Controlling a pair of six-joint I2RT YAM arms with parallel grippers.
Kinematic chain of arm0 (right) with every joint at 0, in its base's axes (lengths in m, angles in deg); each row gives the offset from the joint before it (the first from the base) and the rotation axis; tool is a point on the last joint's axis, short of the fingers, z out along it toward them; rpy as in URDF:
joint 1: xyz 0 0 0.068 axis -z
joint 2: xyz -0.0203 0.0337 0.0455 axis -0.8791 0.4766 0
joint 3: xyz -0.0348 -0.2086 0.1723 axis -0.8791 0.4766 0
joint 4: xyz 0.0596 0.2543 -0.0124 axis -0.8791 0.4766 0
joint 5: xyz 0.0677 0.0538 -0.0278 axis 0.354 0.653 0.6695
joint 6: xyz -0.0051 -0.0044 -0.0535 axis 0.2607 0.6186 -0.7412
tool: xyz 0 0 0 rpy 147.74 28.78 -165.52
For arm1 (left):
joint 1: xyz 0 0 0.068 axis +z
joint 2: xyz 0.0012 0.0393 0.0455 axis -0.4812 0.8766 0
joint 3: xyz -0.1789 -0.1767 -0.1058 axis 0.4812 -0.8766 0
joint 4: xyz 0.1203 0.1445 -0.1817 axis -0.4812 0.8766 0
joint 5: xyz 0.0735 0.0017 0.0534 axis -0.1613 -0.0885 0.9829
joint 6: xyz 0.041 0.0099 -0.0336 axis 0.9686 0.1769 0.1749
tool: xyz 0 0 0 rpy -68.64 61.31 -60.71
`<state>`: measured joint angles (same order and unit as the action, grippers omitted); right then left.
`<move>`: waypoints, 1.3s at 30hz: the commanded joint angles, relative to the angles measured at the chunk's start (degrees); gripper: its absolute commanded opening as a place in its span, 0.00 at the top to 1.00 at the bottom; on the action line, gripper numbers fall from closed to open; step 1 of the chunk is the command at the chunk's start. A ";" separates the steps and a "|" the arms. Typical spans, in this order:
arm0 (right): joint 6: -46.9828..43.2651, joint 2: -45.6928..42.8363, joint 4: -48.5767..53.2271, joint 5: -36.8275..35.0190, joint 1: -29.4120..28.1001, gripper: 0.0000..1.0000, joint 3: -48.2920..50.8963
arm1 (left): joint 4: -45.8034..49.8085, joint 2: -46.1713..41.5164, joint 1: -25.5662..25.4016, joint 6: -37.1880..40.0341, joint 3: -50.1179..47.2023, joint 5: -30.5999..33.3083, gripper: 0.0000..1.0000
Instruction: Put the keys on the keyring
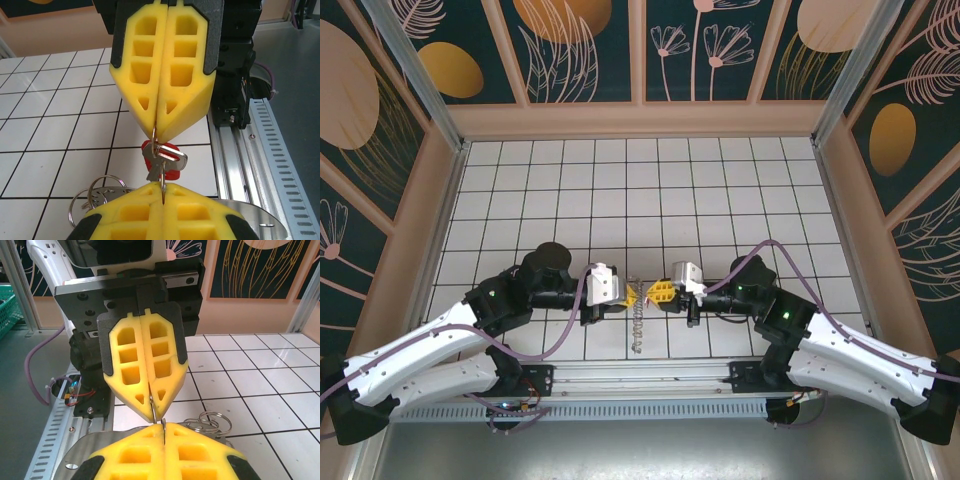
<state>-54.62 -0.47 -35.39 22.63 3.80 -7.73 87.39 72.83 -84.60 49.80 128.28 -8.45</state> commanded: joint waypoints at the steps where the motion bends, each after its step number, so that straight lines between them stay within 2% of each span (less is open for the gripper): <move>1: 0.55 -0.11 -0.24 0.08 0.08 1.00 -0.45 | -1.74 -0.87 -0.23 0.25 1.85 -1.09 1.00; 8: 0.86 0.24 -0.14 2.73 -0.01 1.00 -0.53 | -1.74 -0.87 -0.23 0.14 1.85 -1.06 1.00; 39: 1.02 1.21 -0.25 4.72 -0.22 1.00 -0.62 | -1.66 -0.91 -0.21 0.14 1.94 -0.85 1.00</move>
<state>-54.45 0.36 -35.41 25.17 3.80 -7.73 87.83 72.77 -84.60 49.80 128.28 -8.45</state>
